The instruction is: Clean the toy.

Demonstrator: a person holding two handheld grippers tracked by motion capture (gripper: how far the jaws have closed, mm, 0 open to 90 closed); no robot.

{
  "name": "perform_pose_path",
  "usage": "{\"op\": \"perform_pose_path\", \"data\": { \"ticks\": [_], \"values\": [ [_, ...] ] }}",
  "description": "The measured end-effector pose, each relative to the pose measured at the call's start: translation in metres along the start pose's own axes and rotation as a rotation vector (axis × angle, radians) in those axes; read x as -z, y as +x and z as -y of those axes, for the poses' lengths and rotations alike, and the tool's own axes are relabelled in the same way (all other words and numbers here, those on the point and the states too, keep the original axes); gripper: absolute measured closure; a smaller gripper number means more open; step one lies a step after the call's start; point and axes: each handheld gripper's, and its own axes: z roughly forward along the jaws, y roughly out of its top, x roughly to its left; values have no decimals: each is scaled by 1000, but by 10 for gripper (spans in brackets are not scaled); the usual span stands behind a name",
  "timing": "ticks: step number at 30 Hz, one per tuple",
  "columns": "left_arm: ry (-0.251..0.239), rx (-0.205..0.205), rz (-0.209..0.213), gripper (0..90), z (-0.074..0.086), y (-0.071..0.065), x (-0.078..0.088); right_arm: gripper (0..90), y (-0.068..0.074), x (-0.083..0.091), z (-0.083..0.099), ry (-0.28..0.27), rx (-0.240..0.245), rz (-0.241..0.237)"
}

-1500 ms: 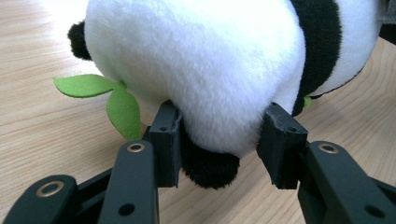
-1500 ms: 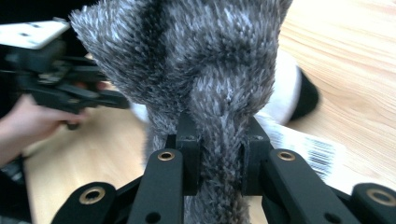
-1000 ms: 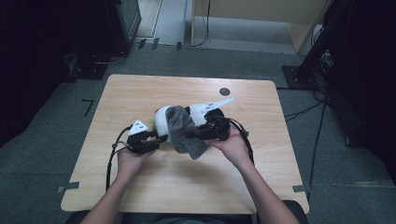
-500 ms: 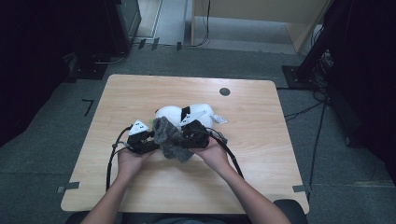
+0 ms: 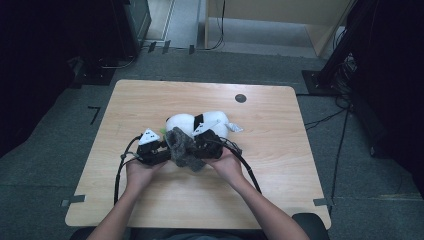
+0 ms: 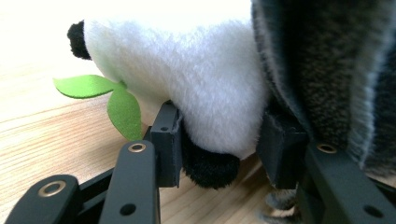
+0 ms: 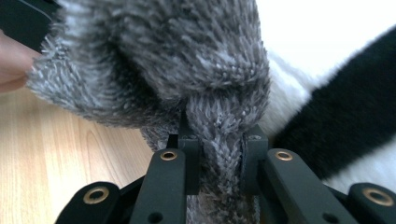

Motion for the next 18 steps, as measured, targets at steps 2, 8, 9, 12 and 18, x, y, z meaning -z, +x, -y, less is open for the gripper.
{"op": "perform_pose_path", "data": {
  "ticks": [2, 8, 9, 12, 18],
  "values": [
    [-1, -2, 0, 553, 0, 0, 0, 772, -2, 2, 1, 9, -8, 5],
    [3, -12, 1, 554, 0, 1, 0, 771, -8, 12, 9, 53, -3, 57],
    [6, -14, 1, 555, 0, 1, 0, 772, -9, 15, 11, 57, -5, 57],
    [11, -13, 1, 558, 0, 0, 0, 772, -11, 25, 16, 71, -8, 70],
    [18, -23, 7, 559, 0, 1, 1, 764, -20, 48, 30, 73, -19, 75]
  ]
}}
